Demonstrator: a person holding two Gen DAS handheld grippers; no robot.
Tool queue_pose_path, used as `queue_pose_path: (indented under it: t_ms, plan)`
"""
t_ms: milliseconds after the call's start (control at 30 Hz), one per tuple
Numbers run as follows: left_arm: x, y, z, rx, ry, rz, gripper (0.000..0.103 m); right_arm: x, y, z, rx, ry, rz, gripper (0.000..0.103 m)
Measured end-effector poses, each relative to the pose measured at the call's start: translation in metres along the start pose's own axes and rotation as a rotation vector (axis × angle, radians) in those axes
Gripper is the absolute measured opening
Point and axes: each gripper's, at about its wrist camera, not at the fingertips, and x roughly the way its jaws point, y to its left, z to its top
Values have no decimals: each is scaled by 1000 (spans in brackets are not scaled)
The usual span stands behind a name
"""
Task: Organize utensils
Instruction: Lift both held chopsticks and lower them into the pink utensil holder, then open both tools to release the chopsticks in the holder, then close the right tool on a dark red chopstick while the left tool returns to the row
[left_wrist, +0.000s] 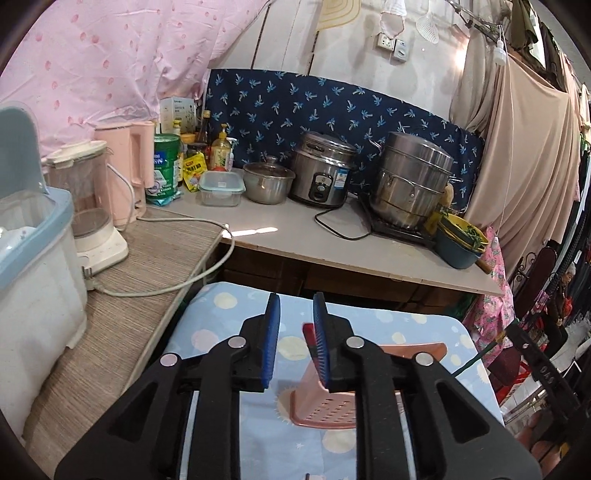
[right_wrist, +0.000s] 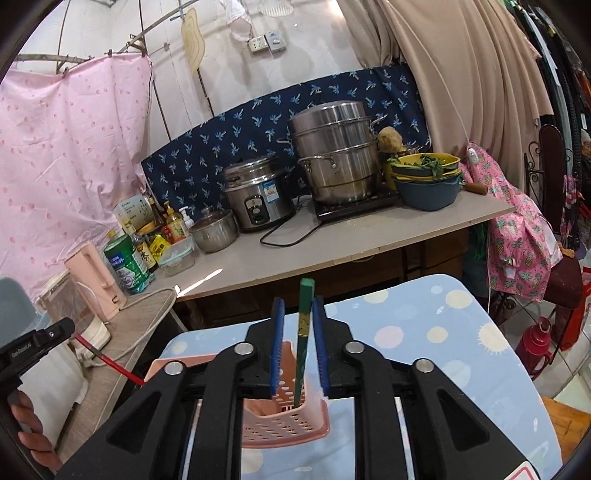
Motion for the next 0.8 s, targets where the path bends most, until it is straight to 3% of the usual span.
queue_pose_path:
  t_ms: [200, 333, 800]
  plan:
    - [-42, 10, -6, 8, -15, 12, 30, -53, 4, -6, -23, -22, 9, 23]
    - [-71, 12, -25, 50, -1, 26, 31, -89, 11, -28, -73, -1, 2, 27]
    - [-127, 20, -129, 148, 121, 56, 31, -169, 14, -149, -155, 160, -42, 27]
